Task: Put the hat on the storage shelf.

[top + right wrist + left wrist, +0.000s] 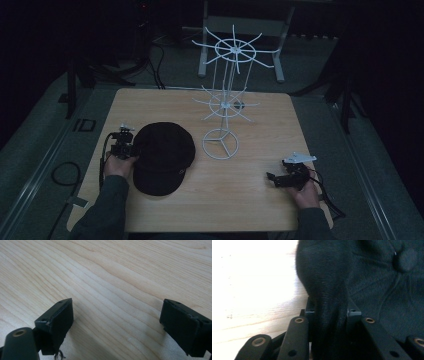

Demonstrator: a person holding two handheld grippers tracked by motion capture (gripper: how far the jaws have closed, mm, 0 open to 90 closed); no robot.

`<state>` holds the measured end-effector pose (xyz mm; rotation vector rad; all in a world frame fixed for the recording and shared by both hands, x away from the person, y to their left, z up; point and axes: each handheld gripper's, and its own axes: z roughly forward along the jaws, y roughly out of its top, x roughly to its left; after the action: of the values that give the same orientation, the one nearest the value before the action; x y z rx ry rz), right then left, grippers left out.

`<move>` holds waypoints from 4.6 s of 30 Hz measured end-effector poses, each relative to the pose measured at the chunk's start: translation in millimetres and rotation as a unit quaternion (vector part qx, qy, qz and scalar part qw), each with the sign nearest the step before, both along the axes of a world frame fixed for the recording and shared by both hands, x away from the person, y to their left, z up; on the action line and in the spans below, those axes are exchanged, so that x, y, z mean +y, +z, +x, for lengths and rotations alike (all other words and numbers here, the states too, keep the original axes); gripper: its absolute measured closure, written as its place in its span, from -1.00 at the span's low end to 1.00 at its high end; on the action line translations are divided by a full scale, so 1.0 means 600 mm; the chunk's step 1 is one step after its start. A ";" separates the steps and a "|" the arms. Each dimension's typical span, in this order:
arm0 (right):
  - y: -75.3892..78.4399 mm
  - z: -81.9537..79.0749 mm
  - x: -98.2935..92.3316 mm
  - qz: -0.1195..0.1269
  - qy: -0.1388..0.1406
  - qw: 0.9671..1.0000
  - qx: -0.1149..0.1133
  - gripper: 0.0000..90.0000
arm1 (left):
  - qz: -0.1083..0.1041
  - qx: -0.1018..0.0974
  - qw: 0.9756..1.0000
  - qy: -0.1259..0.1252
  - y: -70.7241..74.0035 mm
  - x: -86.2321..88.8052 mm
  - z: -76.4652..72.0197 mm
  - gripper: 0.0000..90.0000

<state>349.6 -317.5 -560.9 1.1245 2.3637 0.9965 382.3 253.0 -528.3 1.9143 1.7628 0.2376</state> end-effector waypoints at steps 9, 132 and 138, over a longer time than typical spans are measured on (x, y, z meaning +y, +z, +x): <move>0.000 0.000 0.000 0.000 0.000 1.000 0.000 -0.74 | -0.039 -0.026 0.999 -0.007 0.023 0.012 -0.012 0.69; 0.000 0.000 0.000 0.000 0.000 1.000 0.000 -0.74 | -0.226 -0.276 0.930 -0.093 0.303 0.079 -0.085 0.67; 0.000 0.000 0.000 0.000 0.000 1.000 -0.001 -0.74 | -0.226 -0.281 0.928 -0.098 0.312 0.075 -0.083 0.67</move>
<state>349.7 -317.6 -560.9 1.1232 2.3632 0.9965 332.3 298.1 -341.2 1.4777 1.1192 0.2484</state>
